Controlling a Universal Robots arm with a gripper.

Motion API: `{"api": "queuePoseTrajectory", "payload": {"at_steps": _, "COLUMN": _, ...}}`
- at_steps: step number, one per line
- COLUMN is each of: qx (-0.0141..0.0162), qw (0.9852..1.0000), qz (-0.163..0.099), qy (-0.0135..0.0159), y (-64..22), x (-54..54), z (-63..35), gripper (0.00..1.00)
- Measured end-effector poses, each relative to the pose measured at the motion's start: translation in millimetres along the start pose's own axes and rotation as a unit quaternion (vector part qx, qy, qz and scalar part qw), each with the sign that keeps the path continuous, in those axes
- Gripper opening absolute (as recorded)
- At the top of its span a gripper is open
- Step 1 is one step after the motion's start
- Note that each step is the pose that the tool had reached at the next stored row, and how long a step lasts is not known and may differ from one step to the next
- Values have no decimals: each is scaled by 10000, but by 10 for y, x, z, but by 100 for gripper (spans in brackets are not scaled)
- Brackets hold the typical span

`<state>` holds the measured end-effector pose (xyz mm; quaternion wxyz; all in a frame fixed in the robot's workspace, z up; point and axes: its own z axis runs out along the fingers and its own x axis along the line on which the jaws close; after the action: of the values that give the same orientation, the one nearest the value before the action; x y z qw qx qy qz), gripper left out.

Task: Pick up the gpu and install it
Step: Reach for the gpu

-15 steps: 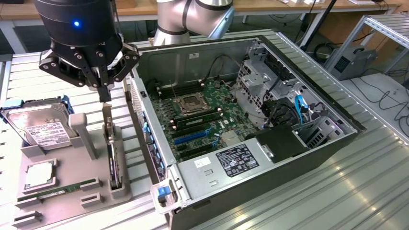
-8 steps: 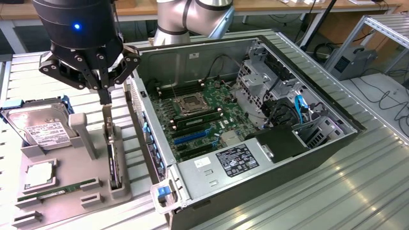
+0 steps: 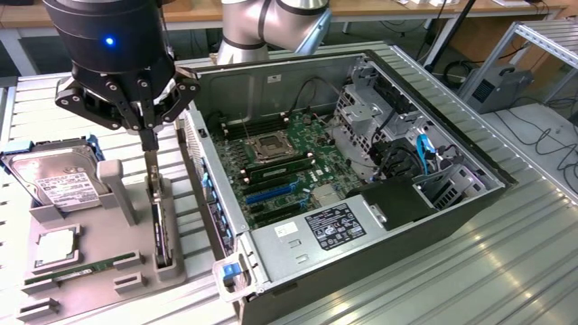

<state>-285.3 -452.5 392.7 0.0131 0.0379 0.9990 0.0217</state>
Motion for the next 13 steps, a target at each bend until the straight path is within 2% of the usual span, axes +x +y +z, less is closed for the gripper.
{"api": "queuePoseTrajectory", "payload": {"at_steps": 13, "qx": 0, "qw": 10000, "qz": 0, "qy": 0, "y": -130, "x": -10, "z": -5, "gripper": 11}}
